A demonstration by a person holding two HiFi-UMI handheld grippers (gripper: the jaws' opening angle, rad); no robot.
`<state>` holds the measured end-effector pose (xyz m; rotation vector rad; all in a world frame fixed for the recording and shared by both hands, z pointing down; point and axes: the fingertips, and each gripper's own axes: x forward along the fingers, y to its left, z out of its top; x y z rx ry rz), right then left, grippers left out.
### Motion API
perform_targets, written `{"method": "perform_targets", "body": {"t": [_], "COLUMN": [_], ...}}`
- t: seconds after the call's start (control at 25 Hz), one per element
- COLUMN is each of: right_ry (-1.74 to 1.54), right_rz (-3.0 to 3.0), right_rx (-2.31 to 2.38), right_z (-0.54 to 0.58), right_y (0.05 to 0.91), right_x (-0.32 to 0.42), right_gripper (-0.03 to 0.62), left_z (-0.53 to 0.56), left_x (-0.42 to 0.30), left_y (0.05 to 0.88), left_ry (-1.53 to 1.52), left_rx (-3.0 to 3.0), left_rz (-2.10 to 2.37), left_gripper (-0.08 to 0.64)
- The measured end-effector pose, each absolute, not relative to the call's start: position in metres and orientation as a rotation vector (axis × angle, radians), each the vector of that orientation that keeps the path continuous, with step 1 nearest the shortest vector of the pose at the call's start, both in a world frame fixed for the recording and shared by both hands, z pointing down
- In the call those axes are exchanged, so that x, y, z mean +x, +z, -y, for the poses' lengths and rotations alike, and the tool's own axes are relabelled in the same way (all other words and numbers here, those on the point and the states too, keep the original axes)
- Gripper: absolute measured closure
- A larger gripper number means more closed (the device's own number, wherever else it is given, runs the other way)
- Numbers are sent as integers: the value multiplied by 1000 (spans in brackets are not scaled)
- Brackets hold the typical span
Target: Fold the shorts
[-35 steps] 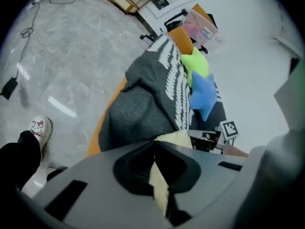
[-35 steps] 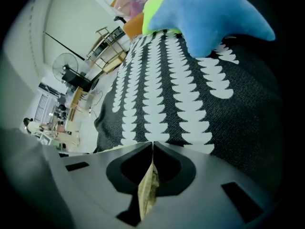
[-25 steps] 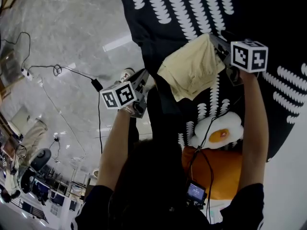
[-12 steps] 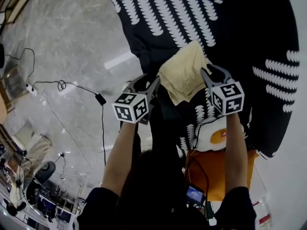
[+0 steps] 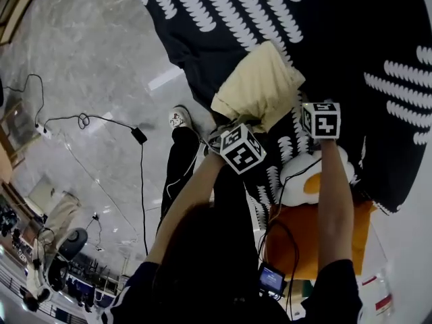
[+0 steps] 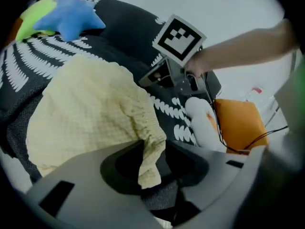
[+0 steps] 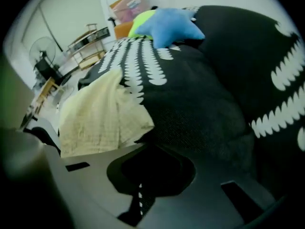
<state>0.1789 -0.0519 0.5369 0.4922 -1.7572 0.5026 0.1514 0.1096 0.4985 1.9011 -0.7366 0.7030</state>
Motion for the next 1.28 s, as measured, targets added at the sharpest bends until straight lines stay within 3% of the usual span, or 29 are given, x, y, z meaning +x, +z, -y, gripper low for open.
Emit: {"method": "perform_targets", "body": {"t": [0.16, 0.28, 0.52, 1.28], "right_ry": [591, 596, 610, 384], "right_rz": [1844, 1951, 2108, 2222], "right_rx": [622, 660, 786, 1017], "right_z": [66, 65, 38, -58], "right_y": [517, 476, 383, 178], "right_x": [189, 179, 162, 125], "right_gripper": [581, 546, 520, 488], "left_z": [-118, -119, -113, -112], "left_x": [130, 115, 83, -9], "left_y": [490, 467, 402, 197], "left_ry": [582, 491, 392, 359], "left_rx": [1830, 1743, 1698, 1992], "left_rz": [868, 980, 1134, 1361], "left_gripper": [403, 364, 354, 347]}}
